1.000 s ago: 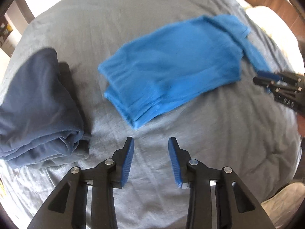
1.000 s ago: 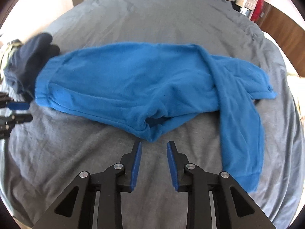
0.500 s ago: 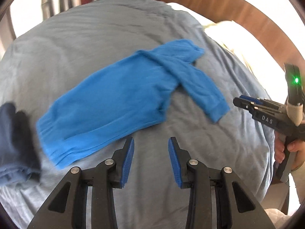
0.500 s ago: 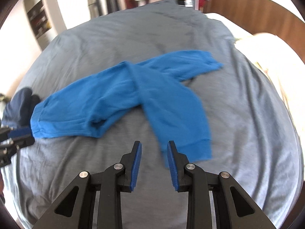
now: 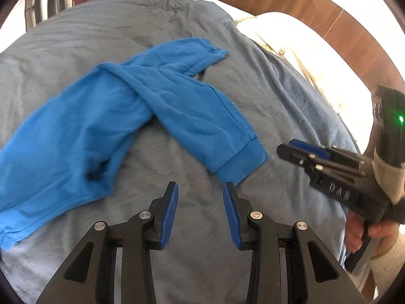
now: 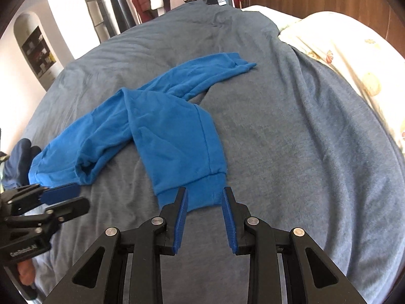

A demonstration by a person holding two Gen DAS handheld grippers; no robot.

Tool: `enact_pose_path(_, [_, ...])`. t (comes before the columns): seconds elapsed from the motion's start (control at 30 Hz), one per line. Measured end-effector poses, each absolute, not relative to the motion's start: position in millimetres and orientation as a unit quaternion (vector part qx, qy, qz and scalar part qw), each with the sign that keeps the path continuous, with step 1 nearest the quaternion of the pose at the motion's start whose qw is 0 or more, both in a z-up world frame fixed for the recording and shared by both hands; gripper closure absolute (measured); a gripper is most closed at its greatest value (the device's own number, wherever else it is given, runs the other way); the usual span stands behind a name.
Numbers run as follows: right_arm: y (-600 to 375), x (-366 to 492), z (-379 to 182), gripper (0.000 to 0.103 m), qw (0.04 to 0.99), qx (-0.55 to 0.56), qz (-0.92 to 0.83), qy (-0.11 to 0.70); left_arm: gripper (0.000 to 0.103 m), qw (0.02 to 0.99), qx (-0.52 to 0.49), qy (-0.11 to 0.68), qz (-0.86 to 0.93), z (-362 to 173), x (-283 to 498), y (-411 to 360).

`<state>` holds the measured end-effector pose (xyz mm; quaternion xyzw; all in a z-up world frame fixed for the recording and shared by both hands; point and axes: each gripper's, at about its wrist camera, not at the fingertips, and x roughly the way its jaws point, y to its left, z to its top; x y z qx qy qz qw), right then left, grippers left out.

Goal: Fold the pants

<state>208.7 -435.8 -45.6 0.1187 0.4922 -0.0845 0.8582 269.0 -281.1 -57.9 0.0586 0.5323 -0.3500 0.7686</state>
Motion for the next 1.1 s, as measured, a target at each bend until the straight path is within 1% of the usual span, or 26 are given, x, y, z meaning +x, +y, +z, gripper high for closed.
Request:
enact_pose_path(0.3, [-458,209,-77,0.075,0.848,0.155,-0.079,0.501,0.068,0.735,0.03,0.581,-0.35,-105,283,-313])
enact_pose_path(0.67, [-463,218,-96,0.077,0.842,0.168,-0.07,0.508,0.068,0.721,0.028,0.594,-0.355,-125,289,-326])
enact_pose_path(0.83, [-469,220,-105,0.077,0.837,0.18,-0.067,0.513,0.068,0.711,0.013,0.604,-0.361,-133,295,-334])
enact_pose_path(0.97, [-474,224,-113,0.077,0.831,0.197,-0.061,0.516,0.079,0.707,0.019,0.605,-0.366,-133,299,-340])
enact_pose_path(1.0, [-475,224,-115,0.084,0.829,0.203,-0.06,0.517,0.08,0.708,0.021,0.602,-0.367,-131,300,-340])
enact_pose_path(1.1, [-479,225,-117,0.088,0.825,0.223,-0.058,0.516,0.084,0.713,0.03,0.593,-0.373,-120,301,-341])
